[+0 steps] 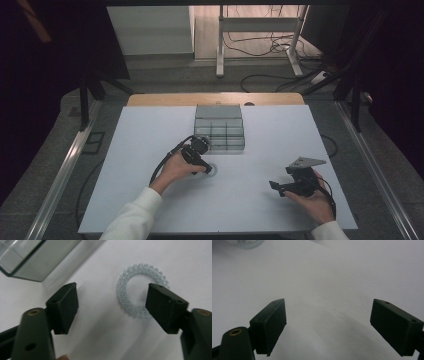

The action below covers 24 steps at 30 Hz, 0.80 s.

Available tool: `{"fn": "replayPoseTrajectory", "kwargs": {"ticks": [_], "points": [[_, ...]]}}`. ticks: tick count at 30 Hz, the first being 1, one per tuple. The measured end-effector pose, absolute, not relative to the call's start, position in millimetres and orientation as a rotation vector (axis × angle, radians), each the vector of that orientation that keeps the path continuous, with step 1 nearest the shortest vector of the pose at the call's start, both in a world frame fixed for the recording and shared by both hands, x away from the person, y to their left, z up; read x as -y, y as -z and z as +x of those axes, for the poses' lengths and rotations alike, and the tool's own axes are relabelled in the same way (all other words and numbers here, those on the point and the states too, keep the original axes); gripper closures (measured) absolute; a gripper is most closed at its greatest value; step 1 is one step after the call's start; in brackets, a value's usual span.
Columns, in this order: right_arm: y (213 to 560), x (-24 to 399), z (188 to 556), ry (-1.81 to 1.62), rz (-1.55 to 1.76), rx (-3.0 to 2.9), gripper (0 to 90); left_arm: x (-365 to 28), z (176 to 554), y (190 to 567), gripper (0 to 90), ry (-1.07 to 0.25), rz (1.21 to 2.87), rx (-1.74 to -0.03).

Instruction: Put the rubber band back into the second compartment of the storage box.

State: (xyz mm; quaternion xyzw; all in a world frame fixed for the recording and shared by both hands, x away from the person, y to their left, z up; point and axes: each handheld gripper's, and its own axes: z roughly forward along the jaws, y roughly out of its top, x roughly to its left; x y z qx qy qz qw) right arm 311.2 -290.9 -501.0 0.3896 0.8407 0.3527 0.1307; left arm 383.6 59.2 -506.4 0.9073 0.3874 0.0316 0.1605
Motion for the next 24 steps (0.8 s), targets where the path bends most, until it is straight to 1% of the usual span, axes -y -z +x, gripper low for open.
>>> {"fn": "replayPoseTrajectory", "kwargs": {"ticks": [2, 6, 9, 11, 12, 13, 15, 18, 20, 24], "points": [[501.1, 290.8, 311.2, -1.023, 1.132, -2.442, 14.0, -58.6, 383.8, 507.4, 33.6, -0.089, 2.597, -1.102], [500.7, 290.9, 311.0, -1.02, 1.131, -2.442, 14.0, -55.6, 381.5, 506.7, 46.4, -0.106, 2.6, -1.077], [500.3, 291.1, 310.8, -1.021, 1.131, -2.438, 14.1, -55.2, 381.2, 506.1, 52.8, -0.089, 2.6, -1.07], [500.5, 291.0, 310.9, -1.02, 1.132, -2.439, 14.1, -55.7, 381.5, 505.7, 58.6, -0.084, 2.6, -1.072], [500.5, 291.0, 310.9, -1.02, 1.132, -2.439, 14.1, -56.4, 381.9, 505.5, 58.6, -0.081, 2.598, -1.077], [500.6, 291.0, 310.9, -1.019, 1.131, -2.439, 14.1, -57.8, 382.7, 505.4, 63.1, -0.074, 2.589, -1.09], [500.6, 290.9, 311.0, -1.019, 1.13, -2.44, 14.1, -58.7, 383.4, 505.4, 67.5, -0.07, 2.58, -1.105], [500.5, 291.0, 310.9, -1.018, 1.131, -2.439, 14.1, -58.3, 382.9, 505.2, 76.4, -0.063, 2.582, -1.098], [500.4, 291.0, 310.9, -1.018, 1.131, -2.438, 14.1, -57.9, 382.8, 505.1, 79.7, -0.055, 2.582, -1.096], [500.7, 290.7, 310.8, -1.012, 1.131, -2.44, 14.1, -59.1, 383.1, 505.2, 81.7, -0.042, 2.574, -1.094]]}}
